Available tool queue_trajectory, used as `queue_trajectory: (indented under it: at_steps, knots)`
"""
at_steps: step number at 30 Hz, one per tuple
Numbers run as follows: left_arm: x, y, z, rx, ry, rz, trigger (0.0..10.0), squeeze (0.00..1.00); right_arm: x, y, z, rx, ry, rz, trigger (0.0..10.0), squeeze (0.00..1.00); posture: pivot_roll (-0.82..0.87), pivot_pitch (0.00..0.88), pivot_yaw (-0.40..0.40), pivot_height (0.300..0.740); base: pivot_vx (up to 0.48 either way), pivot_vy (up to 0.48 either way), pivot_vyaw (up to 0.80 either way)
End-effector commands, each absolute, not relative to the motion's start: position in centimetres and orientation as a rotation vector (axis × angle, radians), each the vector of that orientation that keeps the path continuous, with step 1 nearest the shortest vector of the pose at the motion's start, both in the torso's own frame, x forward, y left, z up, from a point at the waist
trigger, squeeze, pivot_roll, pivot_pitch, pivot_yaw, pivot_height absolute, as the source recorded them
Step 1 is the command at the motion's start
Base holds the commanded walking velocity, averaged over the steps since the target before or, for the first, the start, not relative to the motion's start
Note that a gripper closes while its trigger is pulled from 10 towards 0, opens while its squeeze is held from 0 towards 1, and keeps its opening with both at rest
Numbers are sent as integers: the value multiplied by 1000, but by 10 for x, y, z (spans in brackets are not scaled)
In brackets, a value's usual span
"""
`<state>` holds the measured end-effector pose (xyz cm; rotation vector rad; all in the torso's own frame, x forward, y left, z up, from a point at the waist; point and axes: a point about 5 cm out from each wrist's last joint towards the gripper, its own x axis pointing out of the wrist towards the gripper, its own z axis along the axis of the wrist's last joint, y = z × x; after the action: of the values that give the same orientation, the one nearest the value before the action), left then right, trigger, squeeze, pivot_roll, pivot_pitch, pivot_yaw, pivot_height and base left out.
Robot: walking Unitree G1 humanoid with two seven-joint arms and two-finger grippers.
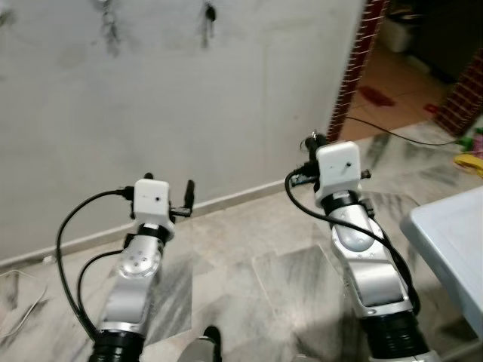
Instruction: Hang keys on a hook
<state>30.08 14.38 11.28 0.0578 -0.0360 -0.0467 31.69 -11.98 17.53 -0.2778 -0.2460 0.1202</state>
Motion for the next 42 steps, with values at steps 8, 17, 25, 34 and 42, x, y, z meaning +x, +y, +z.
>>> queue_trajectory:
  at_steps: [8,17,25,34,42]
  knots:
    - [300,152,112,64,-46,-18,10000,0,321,-102,171,-249,-242,180,10000,0,49,42,13,740,0,0,800]
    - [303,156,118,33,-51,-35,10000,0,329,-101,177,-238,-267,174,10000,0,63,60,-15,740,0,0,800]
    - [305,159,121,-7,-39,-39,10000,0,332,-101,177,-188,-265,158,10000,0,79,78,-11,740,0,303,0]
    - [314,162,132,-4,-51,-65,10000,0,336,-103,180,-166,-273,111,10000,0,75,93,25,740,0,480,0]
    - [324,165,139,1,-50,-71,10000,0,338,-104,180,-157,-276,78,10000,0,74,98,53,740,0,480,0]
